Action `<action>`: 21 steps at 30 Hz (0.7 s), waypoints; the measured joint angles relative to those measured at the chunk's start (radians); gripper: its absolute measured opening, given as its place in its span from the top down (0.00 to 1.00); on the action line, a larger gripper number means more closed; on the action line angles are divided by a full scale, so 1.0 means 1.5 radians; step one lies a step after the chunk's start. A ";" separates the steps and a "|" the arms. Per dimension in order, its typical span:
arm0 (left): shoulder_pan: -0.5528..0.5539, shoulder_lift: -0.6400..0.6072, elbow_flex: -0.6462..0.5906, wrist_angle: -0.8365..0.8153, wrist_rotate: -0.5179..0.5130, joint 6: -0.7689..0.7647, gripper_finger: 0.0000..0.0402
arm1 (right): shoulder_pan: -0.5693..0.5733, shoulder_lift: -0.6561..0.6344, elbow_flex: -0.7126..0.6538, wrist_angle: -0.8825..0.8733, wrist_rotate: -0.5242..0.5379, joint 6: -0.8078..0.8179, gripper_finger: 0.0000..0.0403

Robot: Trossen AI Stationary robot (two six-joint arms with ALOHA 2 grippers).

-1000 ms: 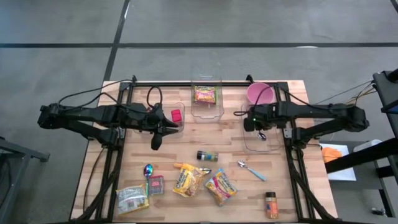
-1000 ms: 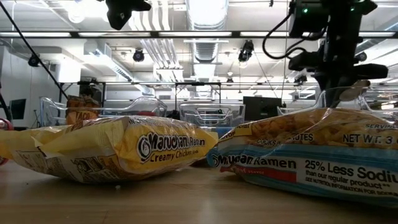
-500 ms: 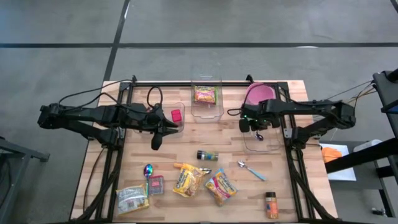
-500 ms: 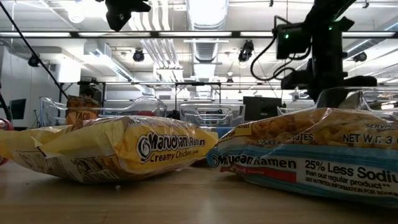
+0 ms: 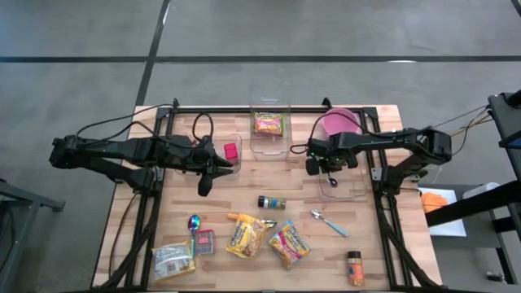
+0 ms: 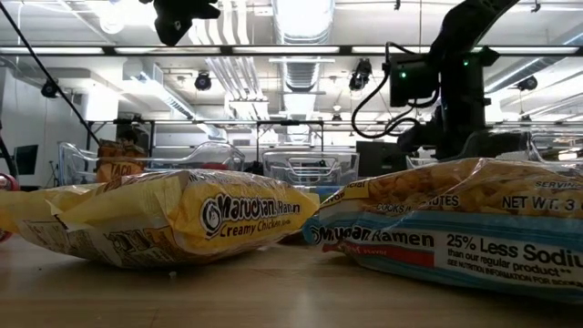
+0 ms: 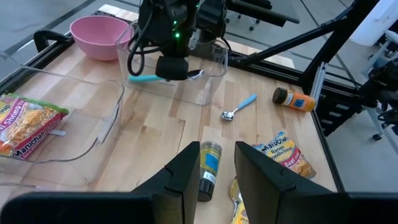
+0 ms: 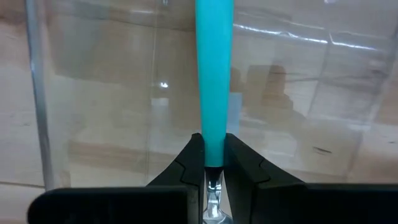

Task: Pick & Place Food Item
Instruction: Put the top blue spoon into the right transparent bin

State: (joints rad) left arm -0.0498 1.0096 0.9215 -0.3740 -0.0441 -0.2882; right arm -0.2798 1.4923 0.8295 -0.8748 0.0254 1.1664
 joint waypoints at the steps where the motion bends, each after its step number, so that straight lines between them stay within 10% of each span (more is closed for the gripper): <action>1: 0.000 0.000 0.000 0.000 0.000 0.000 0.73 | 0.000 0.002 0.000 0.002 0.000 0.000 0.93; 21: 0.000 0.000 0.000 -0.015 0.000 0.000 0.73 | 0.000 0.003 -0.001 0.018 0.000 -0.008 0.93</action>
State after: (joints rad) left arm -0.0498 1.0097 0.9215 -0.3965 -0.0441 -0.2882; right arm -0.2798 1.4970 0.8285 -0.8477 0.0251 1.1548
